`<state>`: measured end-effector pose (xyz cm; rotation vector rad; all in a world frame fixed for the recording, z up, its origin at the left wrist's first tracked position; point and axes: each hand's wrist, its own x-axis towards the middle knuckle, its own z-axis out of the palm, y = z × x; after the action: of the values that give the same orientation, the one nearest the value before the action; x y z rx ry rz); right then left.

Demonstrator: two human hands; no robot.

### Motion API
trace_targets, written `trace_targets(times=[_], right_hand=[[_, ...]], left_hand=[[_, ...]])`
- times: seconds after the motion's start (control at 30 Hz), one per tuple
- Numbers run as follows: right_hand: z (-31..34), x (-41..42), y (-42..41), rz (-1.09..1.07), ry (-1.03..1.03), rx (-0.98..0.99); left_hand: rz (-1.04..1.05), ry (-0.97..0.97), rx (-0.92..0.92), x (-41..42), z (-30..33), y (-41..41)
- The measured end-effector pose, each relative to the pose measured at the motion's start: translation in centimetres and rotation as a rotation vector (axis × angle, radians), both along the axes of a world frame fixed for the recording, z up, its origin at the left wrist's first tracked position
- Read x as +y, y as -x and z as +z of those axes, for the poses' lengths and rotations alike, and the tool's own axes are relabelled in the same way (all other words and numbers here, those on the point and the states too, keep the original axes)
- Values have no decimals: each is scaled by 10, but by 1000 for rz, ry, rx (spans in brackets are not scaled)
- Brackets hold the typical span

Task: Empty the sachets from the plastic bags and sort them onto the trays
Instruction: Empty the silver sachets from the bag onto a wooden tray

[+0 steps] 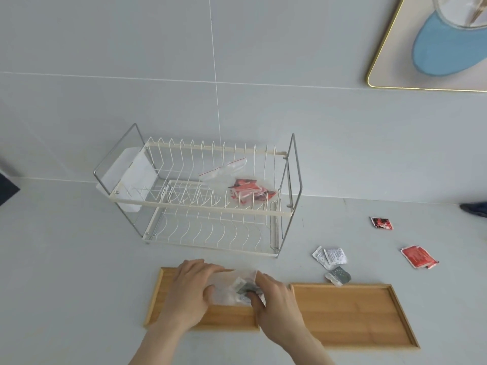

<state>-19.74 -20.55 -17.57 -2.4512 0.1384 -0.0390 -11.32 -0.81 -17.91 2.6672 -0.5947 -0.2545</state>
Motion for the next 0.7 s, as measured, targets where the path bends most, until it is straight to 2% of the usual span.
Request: trace_targets(times=[0.17,0.33,0.43,0.7], right_hand=[[-1,-5,0,18,-23,-40],[7,-2,3,-5,38,-187],[9,3,4,-21,103,-183],[9,-1,-7,-163,-89,-146]], left_hand=[[94,39,-57,11,-1,-6],[135,57,-50,13,7,-7],[168,57,-35,16,9,-7],[247,67,20,21,9,-4]])
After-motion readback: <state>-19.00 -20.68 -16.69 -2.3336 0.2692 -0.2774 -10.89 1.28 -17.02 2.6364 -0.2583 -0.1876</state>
